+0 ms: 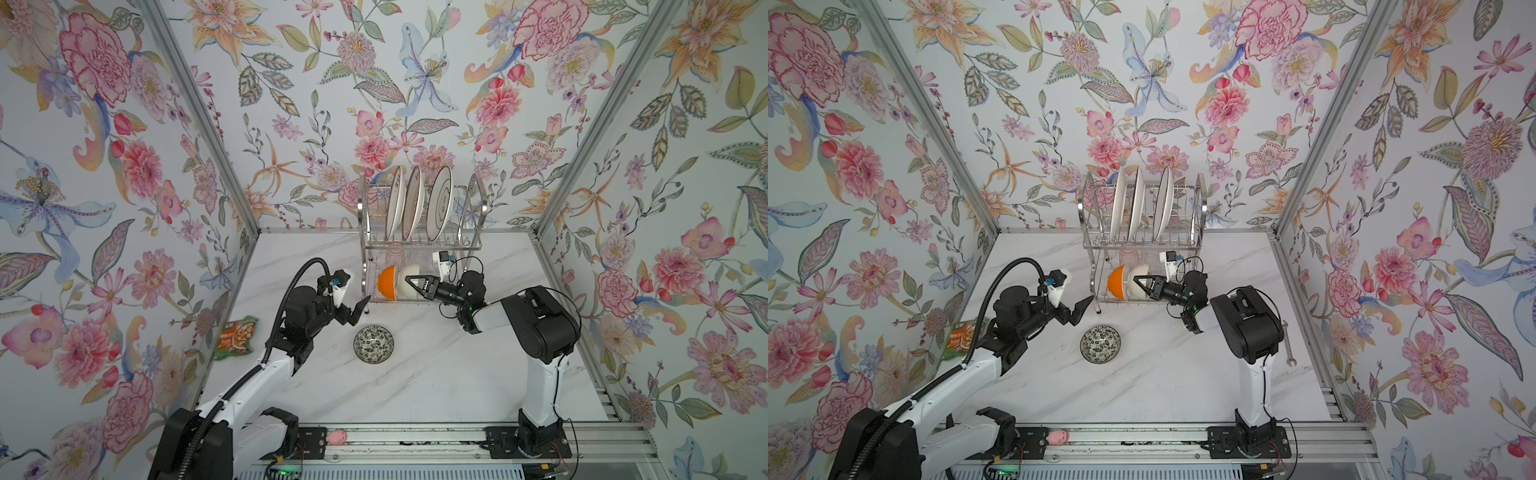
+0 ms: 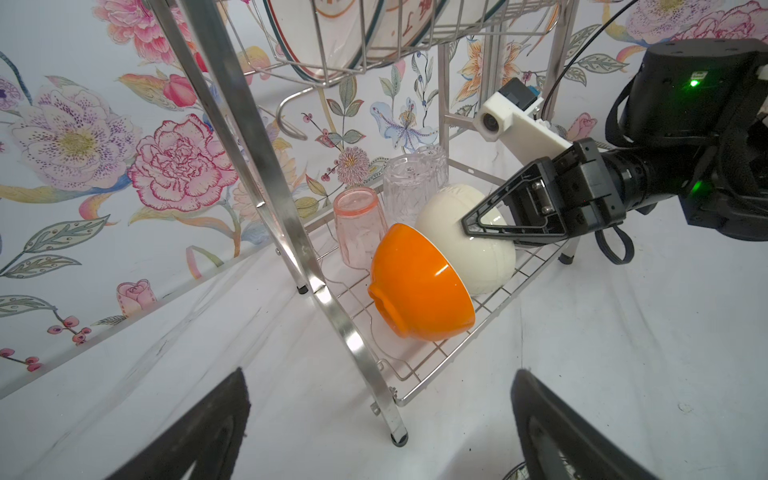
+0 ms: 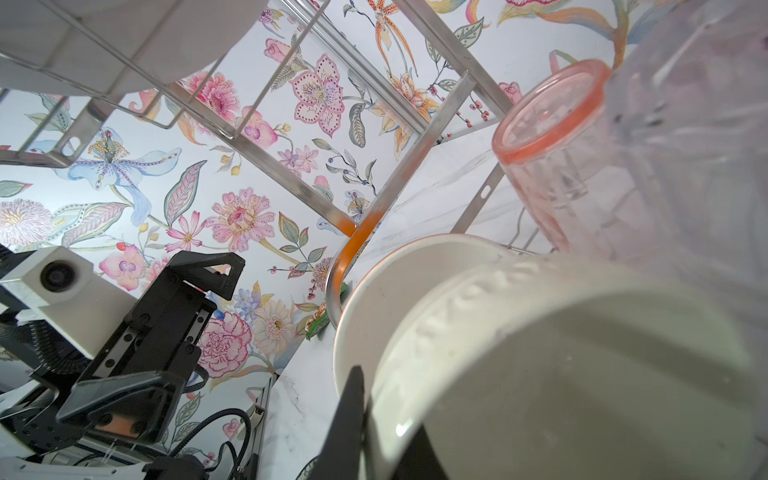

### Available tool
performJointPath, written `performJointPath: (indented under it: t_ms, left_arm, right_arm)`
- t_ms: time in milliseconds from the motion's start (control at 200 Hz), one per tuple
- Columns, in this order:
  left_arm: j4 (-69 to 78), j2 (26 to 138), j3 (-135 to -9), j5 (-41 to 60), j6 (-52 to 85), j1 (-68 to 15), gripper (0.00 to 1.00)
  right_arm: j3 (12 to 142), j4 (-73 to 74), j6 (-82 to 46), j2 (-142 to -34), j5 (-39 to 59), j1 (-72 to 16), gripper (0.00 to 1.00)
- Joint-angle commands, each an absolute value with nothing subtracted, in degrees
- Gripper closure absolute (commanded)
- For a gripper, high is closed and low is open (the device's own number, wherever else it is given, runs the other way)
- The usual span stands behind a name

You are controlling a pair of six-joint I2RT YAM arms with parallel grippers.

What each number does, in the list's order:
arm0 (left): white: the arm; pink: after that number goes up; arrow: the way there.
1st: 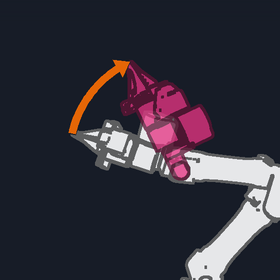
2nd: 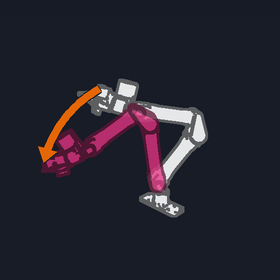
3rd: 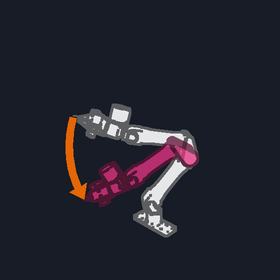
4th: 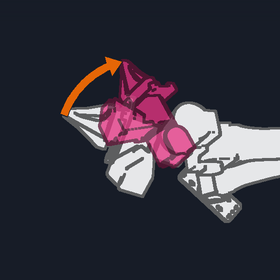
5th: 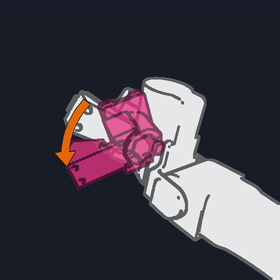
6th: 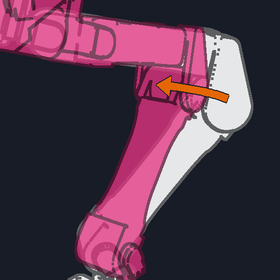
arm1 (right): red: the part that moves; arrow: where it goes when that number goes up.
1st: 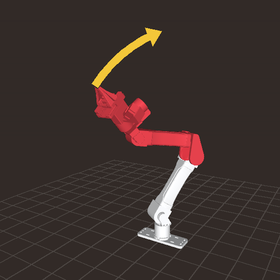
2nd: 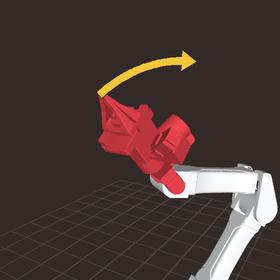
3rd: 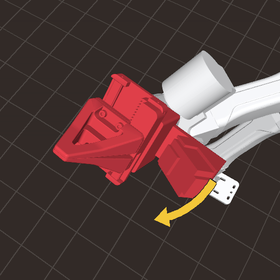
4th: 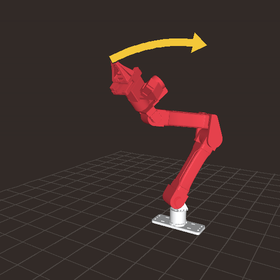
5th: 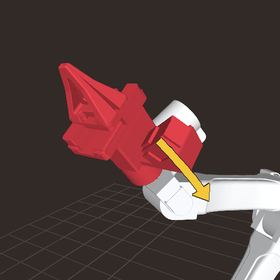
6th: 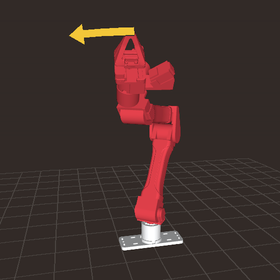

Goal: Unload the mixed dishes from the dish rack
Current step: 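Close the right gripper on the cream bowl's rim and tilt it free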

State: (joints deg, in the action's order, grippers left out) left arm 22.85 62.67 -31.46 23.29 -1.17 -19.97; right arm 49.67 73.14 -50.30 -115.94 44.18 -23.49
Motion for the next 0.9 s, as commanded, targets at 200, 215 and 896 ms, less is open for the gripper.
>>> performJointPath:
  t_ms: [200, 215, 896]
  left_arm:
    - [25.46, 61.96, -30.95, 22.90, 0.07, -20.69, 0.01]
    - [25.49, 62.01, -30.96, 22.92, 0.07, -20.72, 0.01]
    - [25.95, 63.50, -32.17, 23.40, 1.52, -20.72, 0.01]
  right_arm:
    - [53.52, 85.31, -51.59, -116.81, 44.97, -22.85, 1.00]
    - [53.51, 85.48, -51.67, -116.85, 45.11, -22.86, 1.00]
    - [53.76, 90.84, -53.17, -116.69, 46.41, -22.76, 1.00]
